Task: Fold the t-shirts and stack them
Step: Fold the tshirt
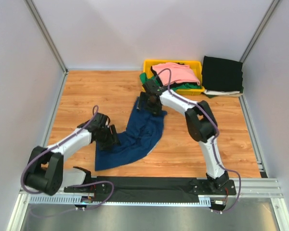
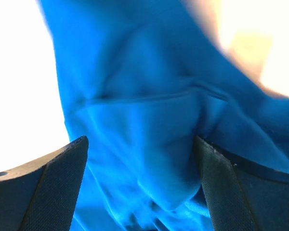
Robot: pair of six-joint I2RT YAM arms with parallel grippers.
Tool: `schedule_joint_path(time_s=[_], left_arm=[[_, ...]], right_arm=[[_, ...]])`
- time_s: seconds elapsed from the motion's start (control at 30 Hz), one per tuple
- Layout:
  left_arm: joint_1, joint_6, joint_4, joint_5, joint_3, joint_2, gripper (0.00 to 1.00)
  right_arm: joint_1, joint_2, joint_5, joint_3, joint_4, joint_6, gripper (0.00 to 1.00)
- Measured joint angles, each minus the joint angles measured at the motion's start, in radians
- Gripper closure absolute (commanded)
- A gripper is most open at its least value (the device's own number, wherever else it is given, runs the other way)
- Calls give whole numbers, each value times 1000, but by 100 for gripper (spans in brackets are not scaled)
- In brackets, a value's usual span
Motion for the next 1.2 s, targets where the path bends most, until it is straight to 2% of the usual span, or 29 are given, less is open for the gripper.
schedule_joint_path(time_s=[0.17, 0.3, 0.37, 0.43, 0.57, 0.63, 0.73, 0.87, 1.0, 1.07, 1.2], left_arm=[[-127, -171, 41, 116, -179, -224, 26], [-257, -351, 4, 156, -299, -464, 25], [-309, -428, -41, 173, -319, -571, 25], [-352, -489, -81, 176, -313, -659, 20], [-438, -553, -207, 155, -213, -750, 19], [-444, -525, -280, 90, -100, -720, 14], [-444, -416, -403, -61, 163, -581, 5], [-428, -236, -457, -287, 504, -344, 8], [-330, -83, -438, -375, 678, -152, 14], [-279, -31, -430, -385, 723, -59, 15], [-207, 48, -402, -394, 790, 131, 16]], right_arm=[[20, 294, -69, 489, -83, -92, 13], [28, 451, -110, 754, -96, -116, 13], [27, 475, -124, 787, -77, -112, 14], [23, 480, -134, 788, -55, -105, 15], [11, 492, -129, 788, 28, -102, 14], [3, 496, -132, 788, 77, -114, 9], [-3, 489, -147, 787, 154, -162, 5], [-12, 377, -157, 703, 207, -235, 1], [-29, 108, -129, 534, 211, -287, 1], [-52, -82, -83, 441, 202, -309, 1], [-163, -450, 22, 274, 179, -335, 1]])
